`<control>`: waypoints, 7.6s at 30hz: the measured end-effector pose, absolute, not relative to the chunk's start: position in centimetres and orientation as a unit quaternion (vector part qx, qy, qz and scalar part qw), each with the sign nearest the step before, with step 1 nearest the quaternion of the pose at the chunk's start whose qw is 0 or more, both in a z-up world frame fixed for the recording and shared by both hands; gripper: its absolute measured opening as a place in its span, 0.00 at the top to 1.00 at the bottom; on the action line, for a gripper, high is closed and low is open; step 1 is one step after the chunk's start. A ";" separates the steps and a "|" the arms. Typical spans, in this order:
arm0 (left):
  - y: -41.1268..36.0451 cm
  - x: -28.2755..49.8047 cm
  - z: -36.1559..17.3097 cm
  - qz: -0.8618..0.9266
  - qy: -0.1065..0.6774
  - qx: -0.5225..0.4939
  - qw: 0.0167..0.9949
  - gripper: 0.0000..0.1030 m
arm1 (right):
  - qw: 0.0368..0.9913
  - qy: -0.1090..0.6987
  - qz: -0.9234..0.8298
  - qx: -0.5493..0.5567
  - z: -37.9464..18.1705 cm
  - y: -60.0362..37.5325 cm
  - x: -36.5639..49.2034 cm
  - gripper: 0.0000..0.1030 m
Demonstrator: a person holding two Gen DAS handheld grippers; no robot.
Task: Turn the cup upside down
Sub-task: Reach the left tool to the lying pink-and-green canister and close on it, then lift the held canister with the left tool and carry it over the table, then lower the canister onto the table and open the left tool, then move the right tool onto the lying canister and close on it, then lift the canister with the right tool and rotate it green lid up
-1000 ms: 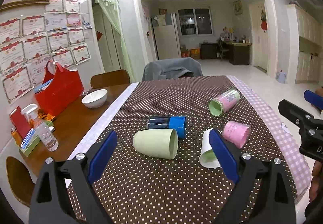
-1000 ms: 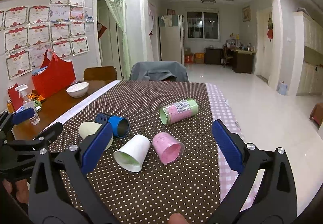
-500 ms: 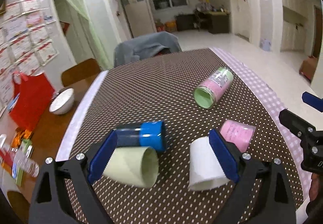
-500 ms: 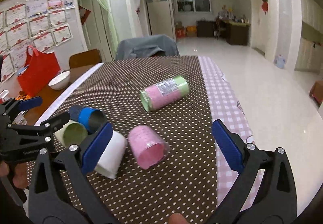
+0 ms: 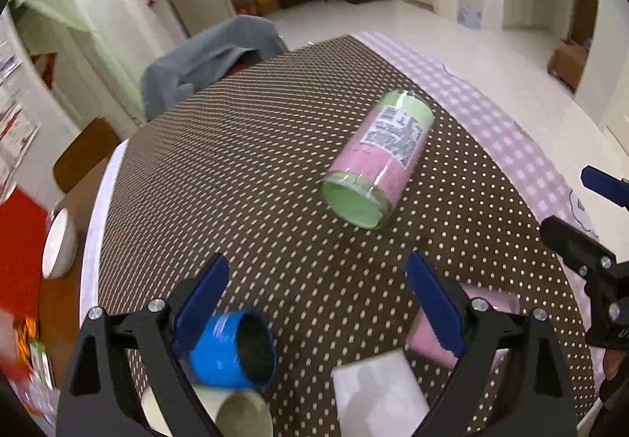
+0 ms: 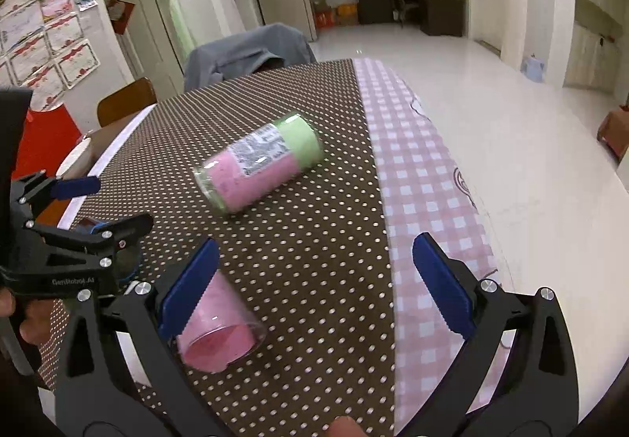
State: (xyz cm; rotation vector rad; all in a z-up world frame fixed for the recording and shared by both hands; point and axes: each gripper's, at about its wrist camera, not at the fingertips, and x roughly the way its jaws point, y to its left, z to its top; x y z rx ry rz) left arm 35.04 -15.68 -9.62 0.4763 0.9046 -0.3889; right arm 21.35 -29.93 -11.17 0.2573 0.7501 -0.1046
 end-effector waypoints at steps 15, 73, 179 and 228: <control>-24.5 43.0 -14.0 -0.265 0.498 0.321 0.761 0.12 | 0.902 0.391 -0.071 0.169 -13.7 -33.8 23.6 0.06; -10.2 15.4 -8.4 -0.303 0.447 0.181 0.822 0.29 | 0.947 0.280 -0.021 0.157 -7.5 -26.9 3.7 0.06; 7.5 7.1 -7.0 -0.054 0.267 0.010 0.962 0.12 | 0.821 0.493 0.071 0.280 -12.4 -17.7 10.2 0.06; 5.5 6.0 -5.5 -0.046 0.255 0.032 0.965 0.12 | 0.881 0.376 0.088 0.275 -8.8 -20.5 9.4 0.31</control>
